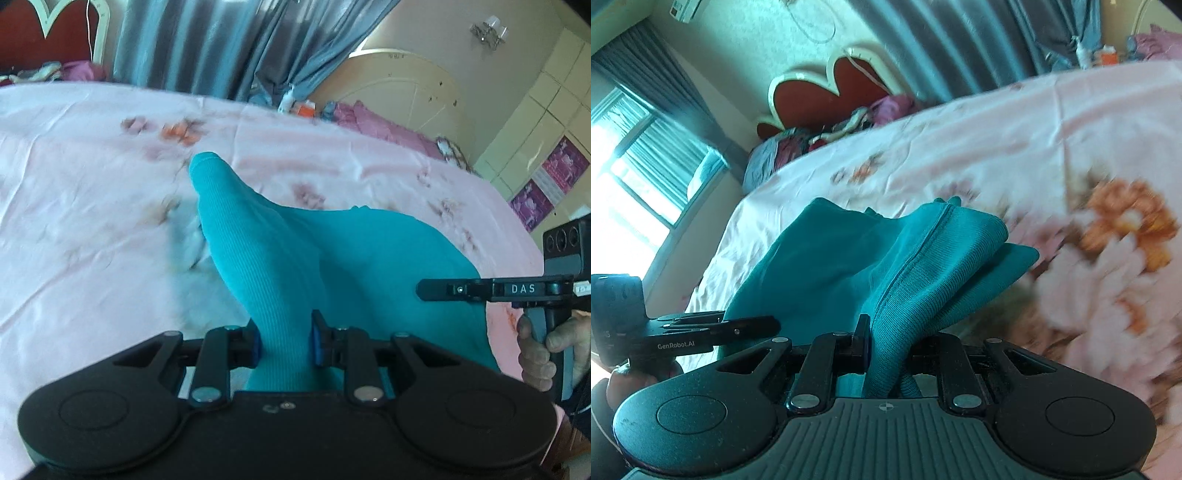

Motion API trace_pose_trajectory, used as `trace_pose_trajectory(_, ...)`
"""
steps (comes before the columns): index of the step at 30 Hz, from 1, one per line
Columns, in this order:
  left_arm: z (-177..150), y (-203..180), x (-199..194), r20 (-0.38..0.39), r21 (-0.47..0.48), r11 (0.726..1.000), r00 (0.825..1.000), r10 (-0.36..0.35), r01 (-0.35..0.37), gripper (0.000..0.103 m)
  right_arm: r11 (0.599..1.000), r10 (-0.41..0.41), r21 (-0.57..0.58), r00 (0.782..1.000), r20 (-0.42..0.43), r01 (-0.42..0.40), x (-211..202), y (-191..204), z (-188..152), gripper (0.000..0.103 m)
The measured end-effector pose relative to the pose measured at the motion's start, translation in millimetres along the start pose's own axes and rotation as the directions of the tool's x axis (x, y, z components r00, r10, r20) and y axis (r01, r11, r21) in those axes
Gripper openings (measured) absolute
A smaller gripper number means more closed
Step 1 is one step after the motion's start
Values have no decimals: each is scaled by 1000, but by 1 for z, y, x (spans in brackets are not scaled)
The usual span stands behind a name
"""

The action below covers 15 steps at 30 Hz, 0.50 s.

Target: Fold small clothes

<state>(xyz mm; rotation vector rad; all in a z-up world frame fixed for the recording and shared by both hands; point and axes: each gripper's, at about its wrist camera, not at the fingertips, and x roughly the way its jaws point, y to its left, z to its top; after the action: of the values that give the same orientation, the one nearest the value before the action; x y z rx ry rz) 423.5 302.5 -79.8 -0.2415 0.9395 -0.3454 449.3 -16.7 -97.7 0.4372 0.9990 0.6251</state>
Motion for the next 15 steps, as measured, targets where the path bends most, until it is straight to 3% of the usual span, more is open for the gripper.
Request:
trace_pose_trajectory(2,-7,5,6,-23,33,999,1000,1,0,24,1000,-12,18,1000,-17,13,11,-1,-7,16)
trace_pose_trajectory(5,-19,19,14,-39,4,1000,999,0,0,28,997,-44,68,999,-27,45,17,-13,-17,16)
trace_pose_trajectory(8,-26,25,17,-25,10,1000,1000,10,-10,45,990,-67,120,997,-29,70,18,-26,-24,16)
trace_pose_trajectory(9,-28,26,18,-26,12,1000,1000,16,-16,60,988,-81,129,996,-33,84,20,-30,-26,16)
trace_pose_trajectory(11,-35,30,16,-19,24,999,999,34,-34,69,987,-92,128,995,-32,95,20,-40,-31,16)
trace_pose_trajectory(15,-43,44,10,3,-15,1000,1000,5,-5,60,987,-92,134,996,-10,93,20,-40,-38,16)
